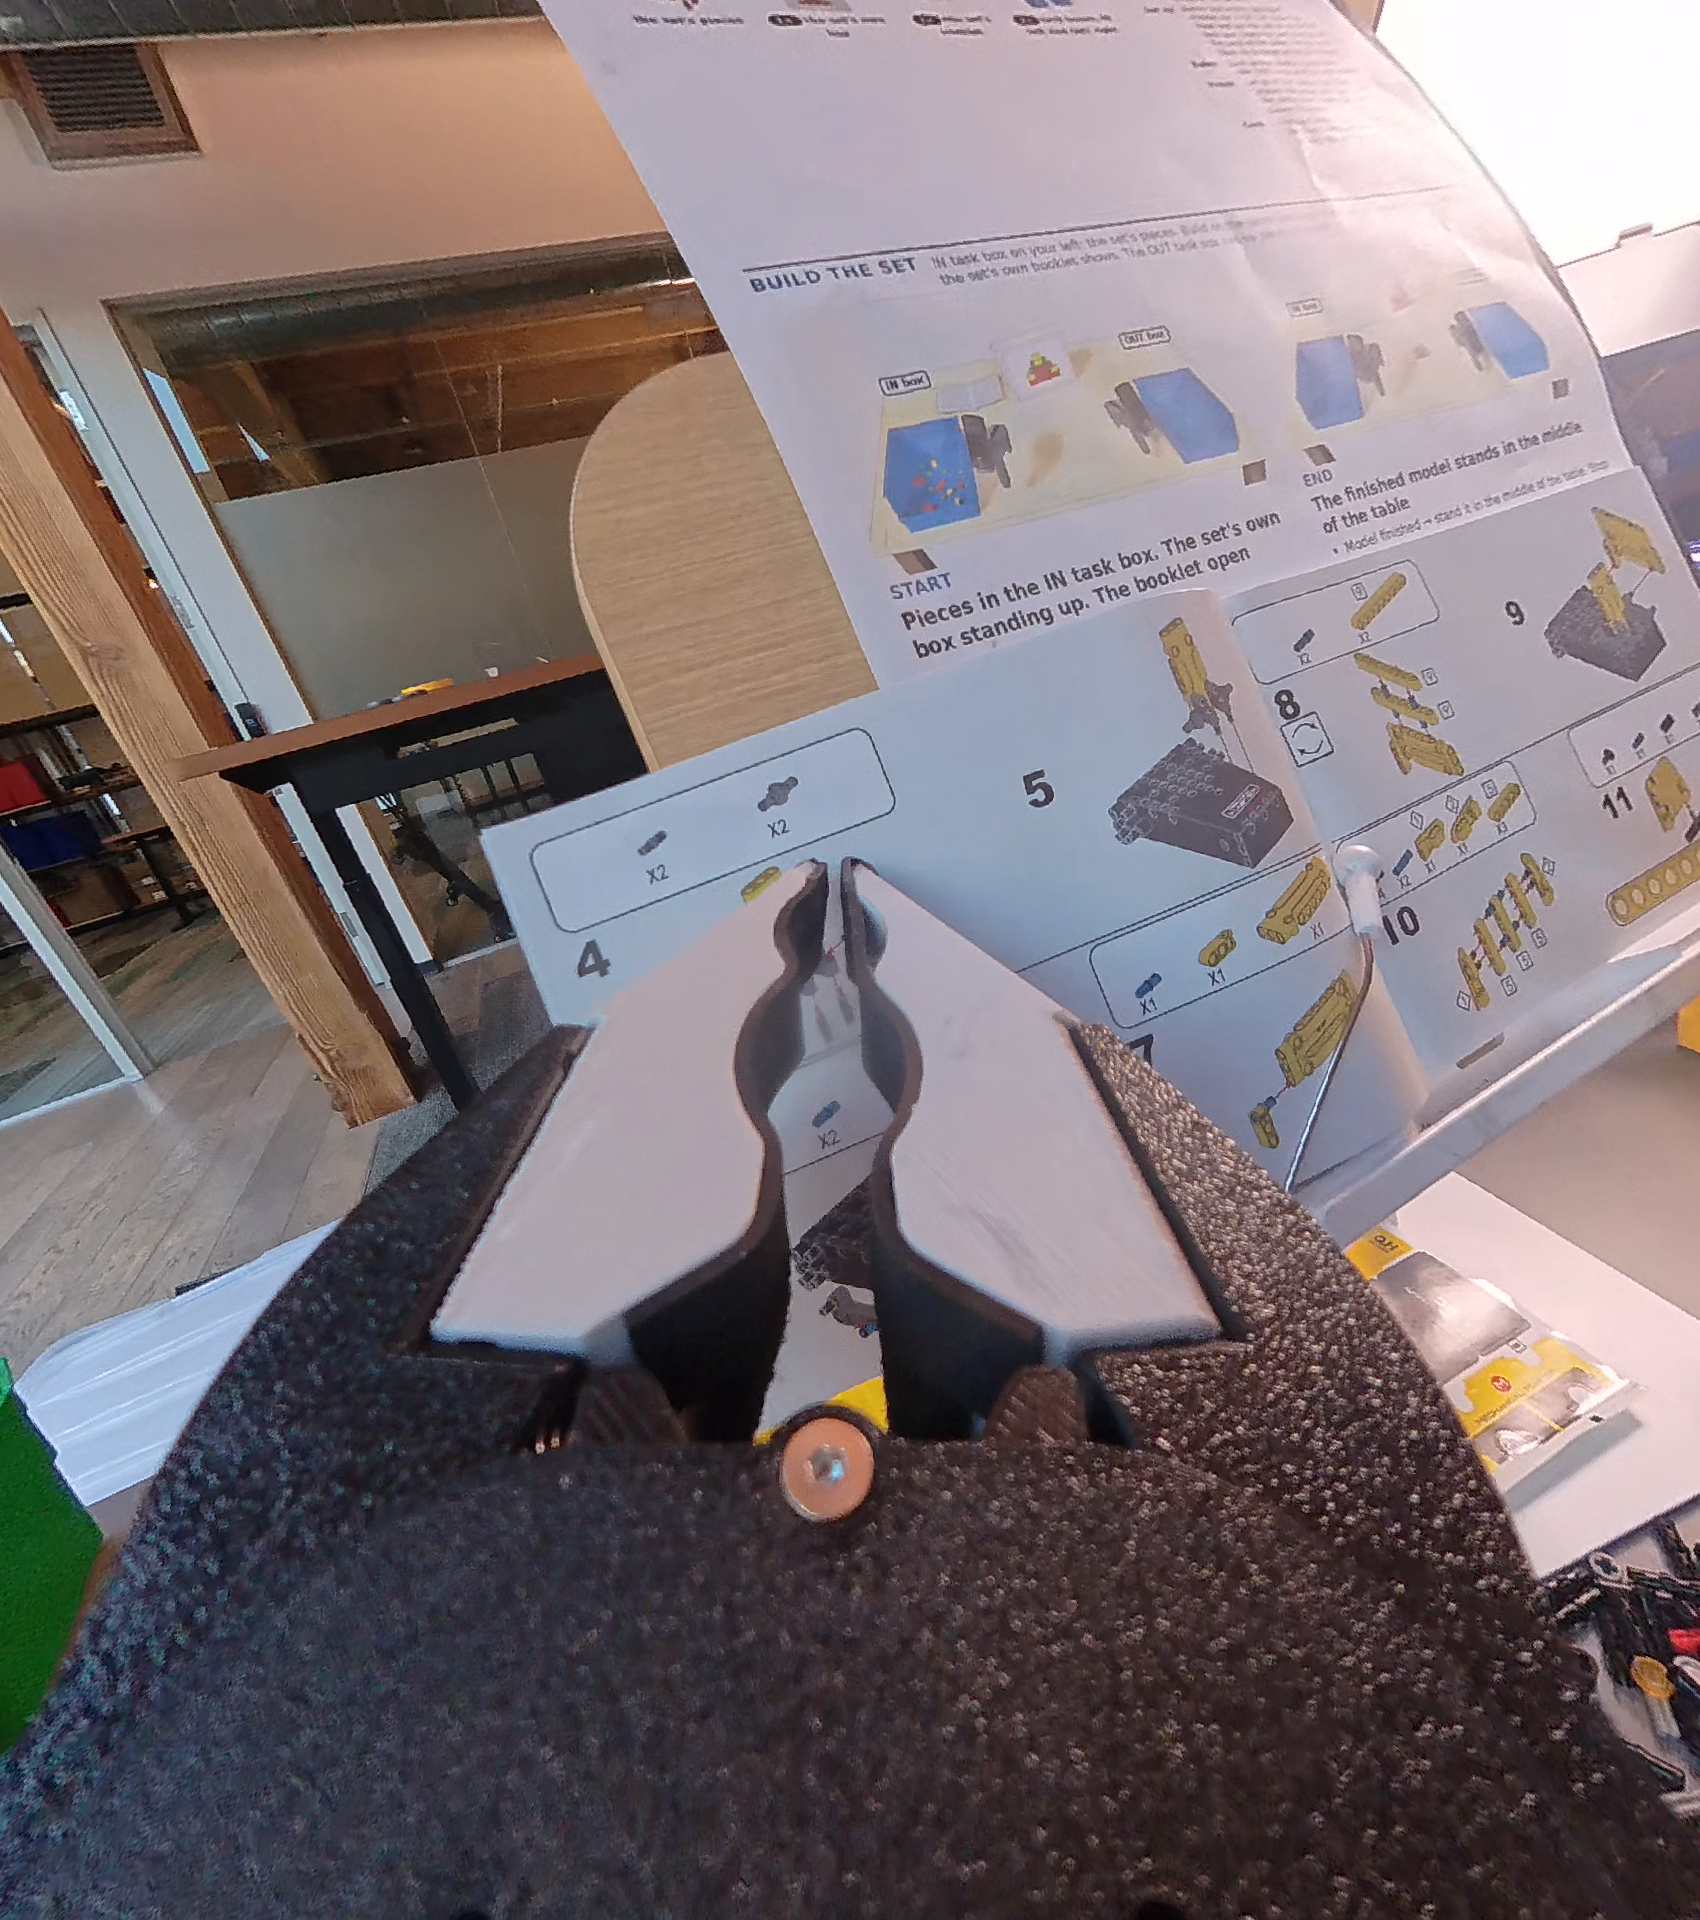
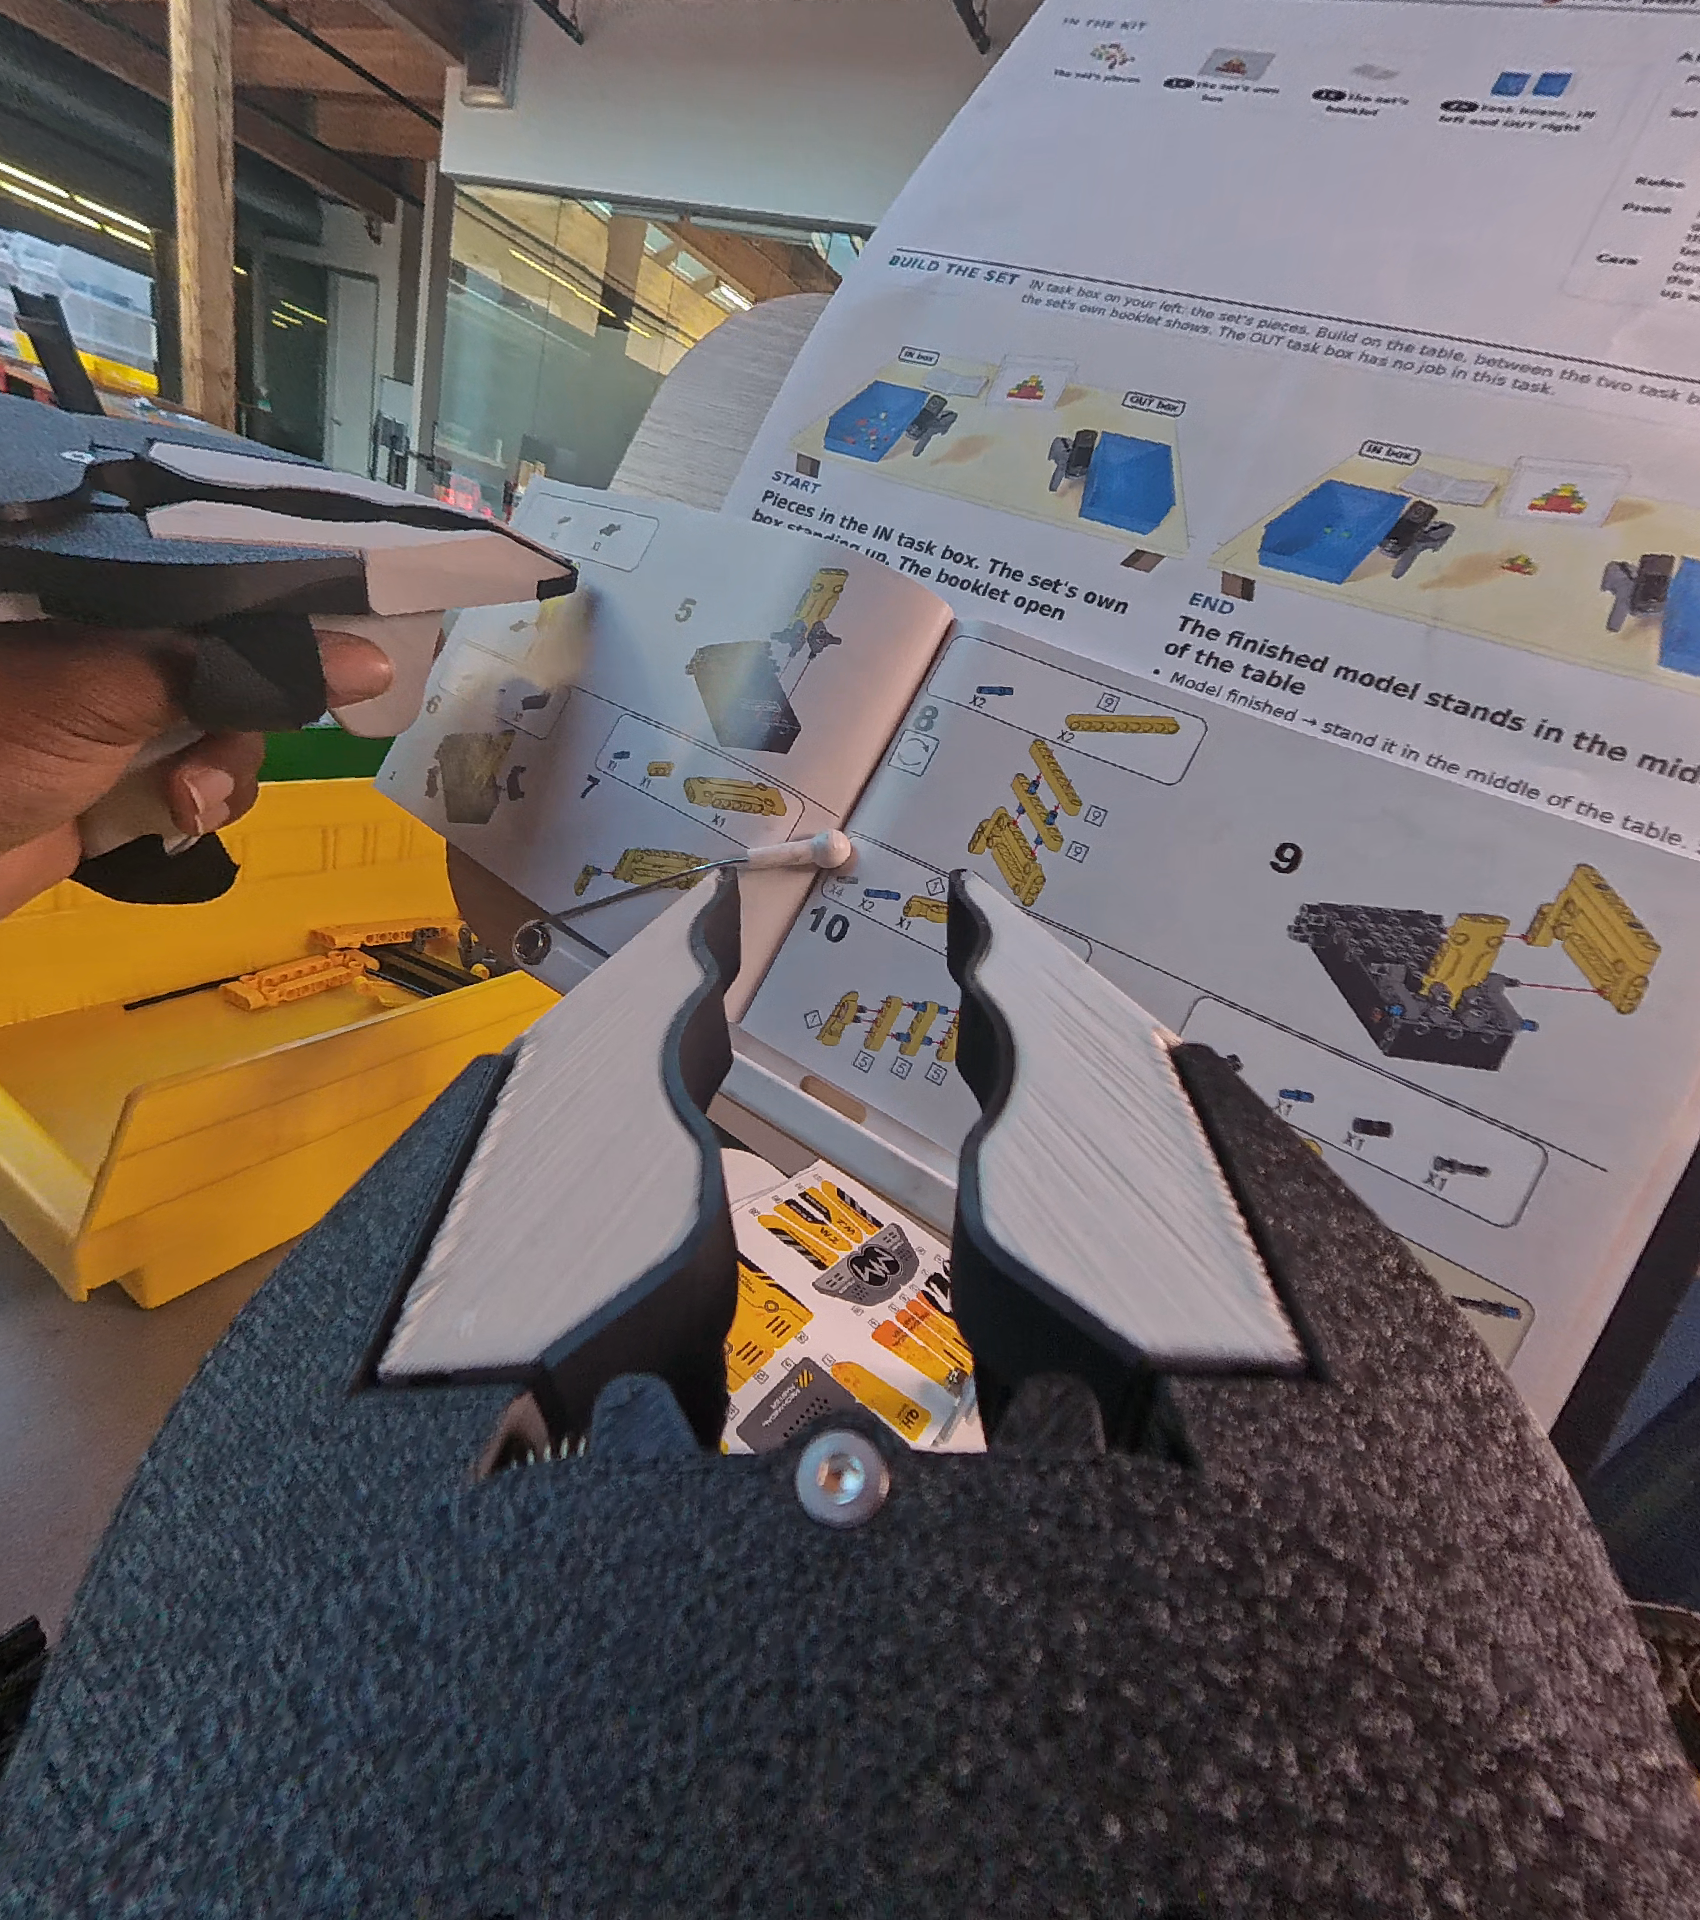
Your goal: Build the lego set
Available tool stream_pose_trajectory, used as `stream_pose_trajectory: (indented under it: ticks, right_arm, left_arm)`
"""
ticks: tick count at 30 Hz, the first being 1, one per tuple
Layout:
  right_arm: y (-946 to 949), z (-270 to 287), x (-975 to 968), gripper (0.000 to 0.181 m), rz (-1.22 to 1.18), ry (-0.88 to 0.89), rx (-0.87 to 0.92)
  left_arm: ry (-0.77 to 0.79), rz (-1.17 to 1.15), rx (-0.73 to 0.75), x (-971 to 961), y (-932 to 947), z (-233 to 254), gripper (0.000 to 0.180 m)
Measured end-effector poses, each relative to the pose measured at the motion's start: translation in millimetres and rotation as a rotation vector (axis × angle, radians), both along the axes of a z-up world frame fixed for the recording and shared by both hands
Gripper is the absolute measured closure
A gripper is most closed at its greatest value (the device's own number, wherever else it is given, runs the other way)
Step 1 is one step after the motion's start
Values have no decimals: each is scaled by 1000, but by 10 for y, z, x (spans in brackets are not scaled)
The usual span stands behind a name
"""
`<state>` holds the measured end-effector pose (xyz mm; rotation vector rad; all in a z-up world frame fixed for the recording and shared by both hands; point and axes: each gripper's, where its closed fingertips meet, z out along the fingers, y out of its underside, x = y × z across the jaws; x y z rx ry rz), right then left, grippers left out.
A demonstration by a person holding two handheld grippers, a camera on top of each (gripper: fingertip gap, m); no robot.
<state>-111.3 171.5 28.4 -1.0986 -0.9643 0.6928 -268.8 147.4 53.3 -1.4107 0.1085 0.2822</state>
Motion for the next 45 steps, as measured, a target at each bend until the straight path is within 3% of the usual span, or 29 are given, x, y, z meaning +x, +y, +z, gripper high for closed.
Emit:
stream_pose_trajectory:
  ticks: [7, 11, 14, 17, 19, 23, 25, 27, 30, 32, 41, 45]
  right_arm:
    - [-259, 93, -20, 143, 159, -58, -47]
    - [-302, 118, 91, 142, 201, -191, -1]
    - [-372, -14, 180, 144, 253, -352, 28]
    - [-739, -570, 339, 142, 450, -604, -18]
    - [-1069, -1092, 522, 129, 618, -760, -99]
    - [-1175, -1936, 694, 104, 625, -957, -168]
    - [-1239, -2082, 696, 107, 643, -965, -191]
    - [-1250, -2136, 680, 125, 639, -959, -191]
    - [-1342, -2118, 718, 129, 690, -943, -138]
    - [-1536, -2093, 766, 155, 782, -907, -117]
    - [-1535, -2008, 859, 147, 838, -872, -196]
    - [-1241, -1936, 865, 146, 730, -848, -215]
  left_arm:
    - [43, -247, -47, 560, -211, 212, 164]
    - [117, -395, -204, 974, -401, 82, 159]
    - [181, -455, -416, 1173, -549, -399, 154]
    - [144, -574, -616, 1408, -852, -1074, 142]
    - [38, -701, -727, 1609, -1118, -1469, 127]
    - [-35, -769, -897, 1755, -1384, -2056, 91]
    - [-12, -768, -948, 1800, -1418, -2251, 87]
    - [50, -726, -980, 1784, -1408, -2401, 91]
    - [125, -701, -1019, 1777, -1469, -2454, 98]
    - [146, -701, -1038, 1768, -1532, -2456, 98]
    - [131, -693, -1046, 1692, -1665, -2453, 104]
    - [90, -717, -1041, 1680, -1722, -2445, 104]
